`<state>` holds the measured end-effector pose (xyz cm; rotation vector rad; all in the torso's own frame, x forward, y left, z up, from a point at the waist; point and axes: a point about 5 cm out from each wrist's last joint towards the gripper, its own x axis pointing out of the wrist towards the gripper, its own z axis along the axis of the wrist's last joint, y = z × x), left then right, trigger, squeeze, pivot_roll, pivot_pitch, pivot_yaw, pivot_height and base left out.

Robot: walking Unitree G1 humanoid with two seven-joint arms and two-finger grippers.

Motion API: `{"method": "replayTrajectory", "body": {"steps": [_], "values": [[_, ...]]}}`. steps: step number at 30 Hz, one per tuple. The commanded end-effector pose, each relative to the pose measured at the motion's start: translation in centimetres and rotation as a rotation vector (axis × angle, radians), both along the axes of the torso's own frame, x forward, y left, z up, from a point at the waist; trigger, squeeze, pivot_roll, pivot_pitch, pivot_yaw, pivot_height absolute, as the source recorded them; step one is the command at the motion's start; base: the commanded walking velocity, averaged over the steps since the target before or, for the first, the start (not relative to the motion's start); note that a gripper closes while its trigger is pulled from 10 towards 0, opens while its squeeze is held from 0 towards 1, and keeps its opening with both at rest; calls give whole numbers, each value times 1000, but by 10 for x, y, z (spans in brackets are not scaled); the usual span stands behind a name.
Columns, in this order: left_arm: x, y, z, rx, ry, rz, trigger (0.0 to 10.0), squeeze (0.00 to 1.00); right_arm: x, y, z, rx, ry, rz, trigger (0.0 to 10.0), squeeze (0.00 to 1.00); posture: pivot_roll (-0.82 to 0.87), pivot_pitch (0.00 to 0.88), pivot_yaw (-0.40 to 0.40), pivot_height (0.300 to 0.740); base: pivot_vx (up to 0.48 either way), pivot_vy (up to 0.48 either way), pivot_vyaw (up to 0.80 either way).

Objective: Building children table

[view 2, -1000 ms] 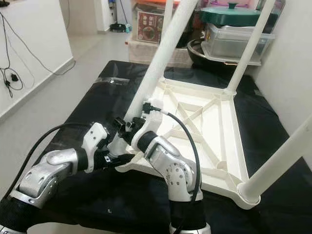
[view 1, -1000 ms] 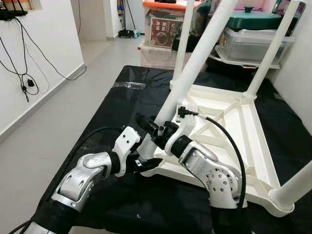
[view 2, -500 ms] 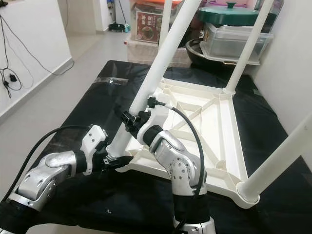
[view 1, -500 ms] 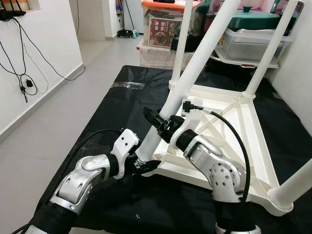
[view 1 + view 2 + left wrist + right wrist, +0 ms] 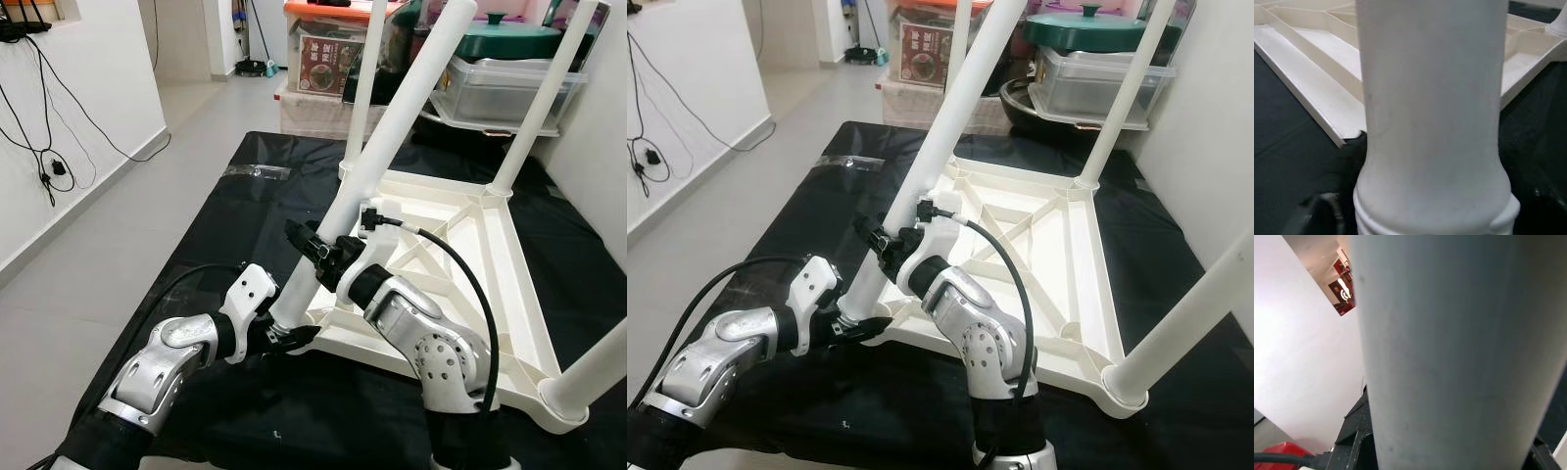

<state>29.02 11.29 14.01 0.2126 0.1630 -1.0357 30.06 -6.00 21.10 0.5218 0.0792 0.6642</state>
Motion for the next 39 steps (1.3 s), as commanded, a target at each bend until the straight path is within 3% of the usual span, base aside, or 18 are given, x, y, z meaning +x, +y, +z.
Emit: {"method": "replayTrajectory", "body": {"steps": [1,6,8,12,15,18,19,20,21,24,26,28,30,34,39], "values": [[2,0,2,-5,-22,-7,10000,1000,-4,1,3,8,-24,15,0,0,89,0,-68,740,0,0,0],[1,1,16,-120,-8,-5,10000,1000,0,-6,4,-20,-50,-6,0,0,89,0,-69,740,0,0,0],[-6,2,27,-216,3,-33,10000,1000,5,-17,6,-50,-77,-28,0,0,101,0,-74,740,0,0,0],[-14,8,40,-325,-7,-36,10000,1000,13,-36,10,-109,-117,-59,0,0,108,0,-77,740,0,0,0],[-14,10,43,-345,-11,-31,10000,1000,15,-40,11,-123,-125,-65,0,0,108,0,-77,740,0,0,0],[-14,23,47,-383,-10,19,10000,996,28,-67,22,-188,-177,-124,0,0,108,0,-79,740,0,0,0],[-14,23,47,-383,-10,19,10000,996,28,-67,22,-188,-177,-124,0,0,108,0,-79,740,0,0,0],[-14,27,46,-385,-9,44,10000,188,33,-80,30,-216,-211,-153,0,0,108,0,-79,740,0,0,0],[-12,37,36,-315,-24,126,10000,0,38,-95,41,-252,-255,-184,0,0,111,0,-81,740,0,0,0],[-11,40,32,-294,-22,168,10000,0,39,-99,45,-255,-274,-186,0,0,115,0,-82,740,0,0,0],[-9,50,14,-213,0,313,10000,0,36,-108,64,-183,-346,-150,0,0,127,0,-87,740,0,0,0],[-9,50,14,-213,0,313,10000,0,36,-108,64,-183,-346,-150,0,0,127,0,-87,740,0,0,0],[-13,62,-10,-109,41,458,10000,0,27,-109,81,-62,-425,-58,0,0,135,0,-89,740,0,0,0],[-23,65,-27,-56,91,488,10000,0,21,-101,82,-14,-454,28,0,0,136,0,-87,740,0,0,0],[-24,68,-30,-55,101,507,10000,0,19,-93,78,-31,-463,62,0,0,133,0,-85,740,0,0,0]]}}
